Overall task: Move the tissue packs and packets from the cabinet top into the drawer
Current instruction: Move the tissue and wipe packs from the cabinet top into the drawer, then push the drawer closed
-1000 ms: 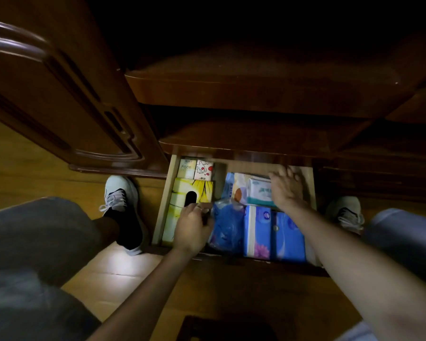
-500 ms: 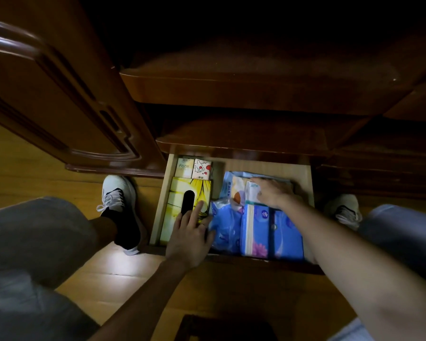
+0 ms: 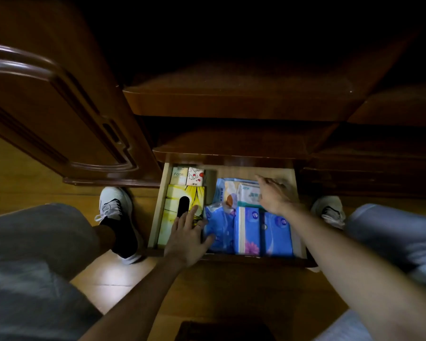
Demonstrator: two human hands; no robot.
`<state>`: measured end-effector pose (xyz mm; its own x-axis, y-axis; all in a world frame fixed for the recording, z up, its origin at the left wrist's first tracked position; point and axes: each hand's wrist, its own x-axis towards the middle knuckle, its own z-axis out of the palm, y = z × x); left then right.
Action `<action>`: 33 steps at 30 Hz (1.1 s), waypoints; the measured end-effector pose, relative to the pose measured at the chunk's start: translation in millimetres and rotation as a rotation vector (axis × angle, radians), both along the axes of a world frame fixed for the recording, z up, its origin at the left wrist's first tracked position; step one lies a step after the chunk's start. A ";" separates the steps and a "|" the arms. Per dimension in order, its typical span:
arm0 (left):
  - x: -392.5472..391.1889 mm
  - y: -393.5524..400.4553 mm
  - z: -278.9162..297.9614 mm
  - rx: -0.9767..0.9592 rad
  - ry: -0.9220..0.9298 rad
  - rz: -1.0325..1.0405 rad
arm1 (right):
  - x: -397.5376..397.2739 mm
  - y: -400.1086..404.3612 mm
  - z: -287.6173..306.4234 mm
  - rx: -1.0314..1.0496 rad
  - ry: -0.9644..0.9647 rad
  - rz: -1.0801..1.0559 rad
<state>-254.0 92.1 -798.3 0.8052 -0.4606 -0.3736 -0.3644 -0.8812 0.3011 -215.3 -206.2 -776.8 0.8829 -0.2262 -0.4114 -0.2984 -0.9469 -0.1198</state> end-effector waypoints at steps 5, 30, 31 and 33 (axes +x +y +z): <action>-2.2 12.1 23.0 -0.099 0.085 -0.076 | -68.1 14.5 34.6 0.079 -0.233 0.136; 6.7 24.5 47.1 0.085 -0.282 -0.007 | -127.5 17.9 33.4 -0.245 -0.056 0.231; 6.9 22.7 46.5 0.092 -0.279 0.043 | -125.9 20.7 31.7 -0.286 -0.067 0.191; 4.0 15.4 48.4 0.077 -0.281 0.162 | -126.7 27.1 29.7 -0.331 -0.132 0.057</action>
